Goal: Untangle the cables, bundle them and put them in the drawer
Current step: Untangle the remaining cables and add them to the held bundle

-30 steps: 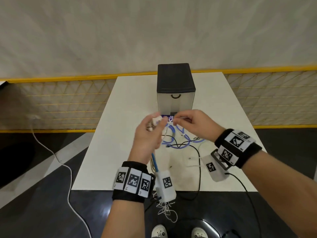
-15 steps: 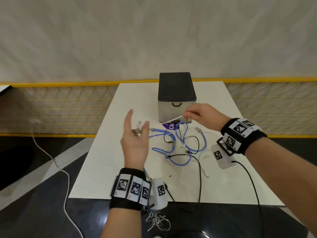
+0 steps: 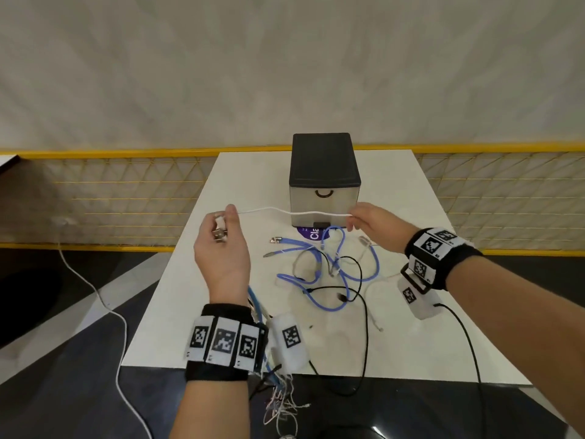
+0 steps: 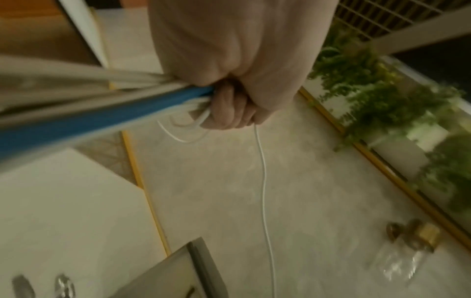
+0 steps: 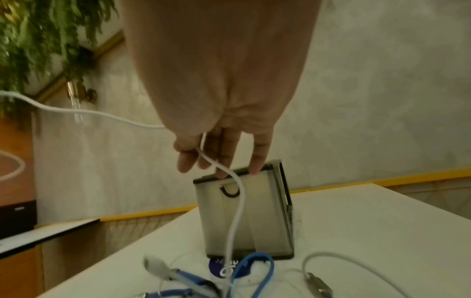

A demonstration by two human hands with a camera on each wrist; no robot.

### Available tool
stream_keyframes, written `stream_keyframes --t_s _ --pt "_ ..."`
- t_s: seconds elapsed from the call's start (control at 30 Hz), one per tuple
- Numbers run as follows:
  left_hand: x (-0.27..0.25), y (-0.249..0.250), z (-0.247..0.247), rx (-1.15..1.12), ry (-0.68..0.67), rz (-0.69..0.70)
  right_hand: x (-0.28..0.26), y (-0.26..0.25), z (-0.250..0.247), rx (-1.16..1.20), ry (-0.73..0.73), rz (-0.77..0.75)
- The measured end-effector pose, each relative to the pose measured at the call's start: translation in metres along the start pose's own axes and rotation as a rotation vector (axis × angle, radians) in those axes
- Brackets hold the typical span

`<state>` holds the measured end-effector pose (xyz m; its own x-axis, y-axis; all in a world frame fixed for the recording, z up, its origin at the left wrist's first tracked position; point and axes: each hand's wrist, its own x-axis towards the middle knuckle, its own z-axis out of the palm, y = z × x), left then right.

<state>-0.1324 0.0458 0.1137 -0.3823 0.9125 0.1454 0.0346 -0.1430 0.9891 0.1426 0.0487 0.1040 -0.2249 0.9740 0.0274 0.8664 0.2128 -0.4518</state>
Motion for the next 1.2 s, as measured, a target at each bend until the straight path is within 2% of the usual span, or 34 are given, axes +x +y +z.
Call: stream_keyframes --t_s 0.1,0.2,0.27,0.33,0.47,0.6,0.73,0.8,0.9,1.0,1.1,1.2 --pt "-0.008 -0.003 0.001 0.014 -0.037 -0.032 0.004 0.016 0.008 -0.105 0.098 0.118" --pt "-0.016 -0.007 0.003 0.039 -0.059 -0.062 0.015 0.009 0.004 0.077 0.333 0.228" --pt "-0.017 -0.007 0.001 0.04 -0.049 -0.054 0.019 0.003 -0.002 0.185 0.494 0.227" --pt "-0.015 -0.009 -0.001 0.018 -0.032 -0.056 0.019 0.002 -0.005 0.143 0.564 0.186" --pt "-0.013 -0.011 -0.007 -0.01 -0.004 -0.06 0.018 0.007 -0.006 0.143 0.474 0.217" --pt "-0.011 -0.013 -0.012 -0.014 -0.001 -0.073 0.009 0.002 -0.01 0.173 0.419 0.121" --pt "-0.012 -0.016 -0.019 -0.017 -0.008 -0.086 0.005 -0.007 -0.024 0.119 0.231 0.115" --pt "-0.013 -0.017 -0.02 -0.02 -0.009 -0.086 0.004 -0.009 -0.031 -0.019 0.192 0.062" --pt "-0.015 -0.016 -0.021 -0.026 -0.009 -0.088 0.002 -0.01 -0.037 -0.316 0.098 -0.11" --pt "-0.018 -0.018 -0.021 -0.017 -0.03 -0.081 0.003 -0.009 -0.039 -0.378 -0.005 -0.143" --pt "-0.02 -0.018 -0.018 -0.001 -0.057 -0.092 0.006 -0.008 -0.038 -0.273 0.027 -0.133" --pt "-0.022 -0.018 -0.017 0.009 -0.076 -0.096 0.006 -0.008 -0.041 -0.238 0.204 -0.233"
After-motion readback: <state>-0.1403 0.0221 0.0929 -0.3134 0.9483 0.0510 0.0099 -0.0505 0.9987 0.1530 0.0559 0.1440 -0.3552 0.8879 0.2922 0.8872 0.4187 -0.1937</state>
